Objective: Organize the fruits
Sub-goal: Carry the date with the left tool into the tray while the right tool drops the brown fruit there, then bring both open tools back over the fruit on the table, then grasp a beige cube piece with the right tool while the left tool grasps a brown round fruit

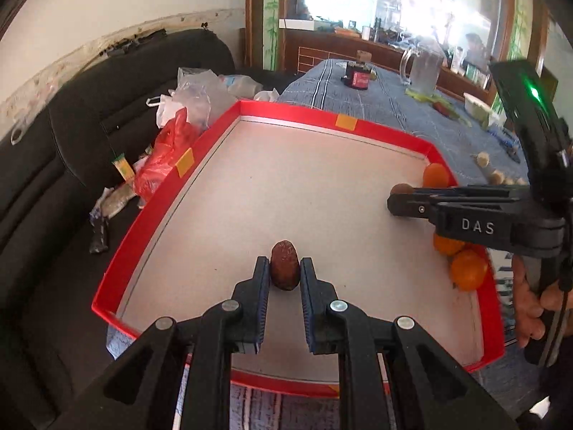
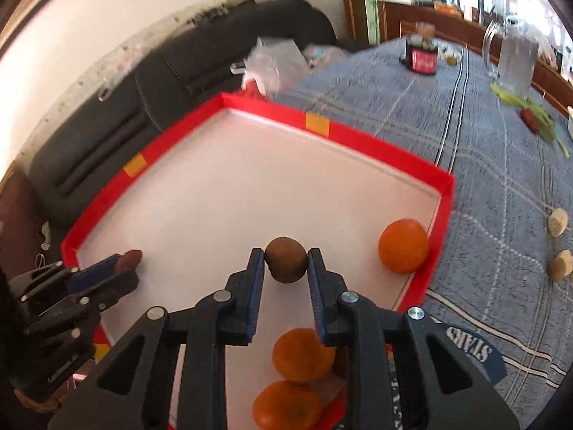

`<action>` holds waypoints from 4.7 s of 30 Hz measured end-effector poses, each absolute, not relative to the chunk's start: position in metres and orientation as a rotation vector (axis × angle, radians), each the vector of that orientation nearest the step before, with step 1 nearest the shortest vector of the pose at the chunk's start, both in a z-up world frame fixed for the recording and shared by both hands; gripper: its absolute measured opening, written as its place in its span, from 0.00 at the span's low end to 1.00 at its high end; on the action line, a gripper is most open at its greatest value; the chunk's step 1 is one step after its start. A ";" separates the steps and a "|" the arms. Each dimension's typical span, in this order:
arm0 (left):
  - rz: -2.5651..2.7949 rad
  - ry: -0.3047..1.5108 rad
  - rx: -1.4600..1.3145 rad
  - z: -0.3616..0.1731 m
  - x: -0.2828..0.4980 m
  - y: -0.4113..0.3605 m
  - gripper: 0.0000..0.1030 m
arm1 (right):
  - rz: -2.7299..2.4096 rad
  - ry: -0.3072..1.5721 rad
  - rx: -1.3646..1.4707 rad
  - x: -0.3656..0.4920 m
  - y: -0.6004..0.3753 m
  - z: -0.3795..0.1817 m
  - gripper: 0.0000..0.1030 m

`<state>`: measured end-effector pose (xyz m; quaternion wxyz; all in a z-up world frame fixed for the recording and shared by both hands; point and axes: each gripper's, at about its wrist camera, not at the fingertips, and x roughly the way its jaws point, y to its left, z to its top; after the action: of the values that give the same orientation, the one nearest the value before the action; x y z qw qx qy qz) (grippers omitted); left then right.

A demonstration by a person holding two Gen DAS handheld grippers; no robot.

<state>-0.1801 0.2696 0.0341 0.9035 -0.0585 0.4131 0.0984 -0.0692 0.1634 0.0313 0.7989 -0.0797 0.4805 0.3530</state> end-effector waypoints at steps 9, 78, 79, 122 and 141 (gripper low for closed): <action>0.260 0.905 -0.022 0.034 -0.166 0.257 0.31 | 0.738 1.084 -0.171 -0.070 0.162 0.034 0.36; -0.178 0.878 0.050 0.076 -0.112 0.022 0.78 | 0.260 0.856 0.333 -0.120 -0.196 0.075 0.68; -0.172 0.873 0.049 0.077 -0.111 0.026 0.78 | 0.261 0.854 0.318 -0.119 -0.191 0.077 0.68; -0.030 0.850 0.122 0.039 -0.008 0.022 0.80 | 0.300 0.952 0.422 0.044 -0.201 0.046 0.61; -0.117 0.917 0.121 0.012 0.023 0.002 0.56 | 0.081 0.976 0.171 0.058 -0.178 0.021 0.34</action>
<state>0.0228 0.0021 0.0119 0.8933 0.0586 0.4420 -0.0563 0.0582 -0.1779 0.0208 0.8789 0.0821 0.4684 0.0389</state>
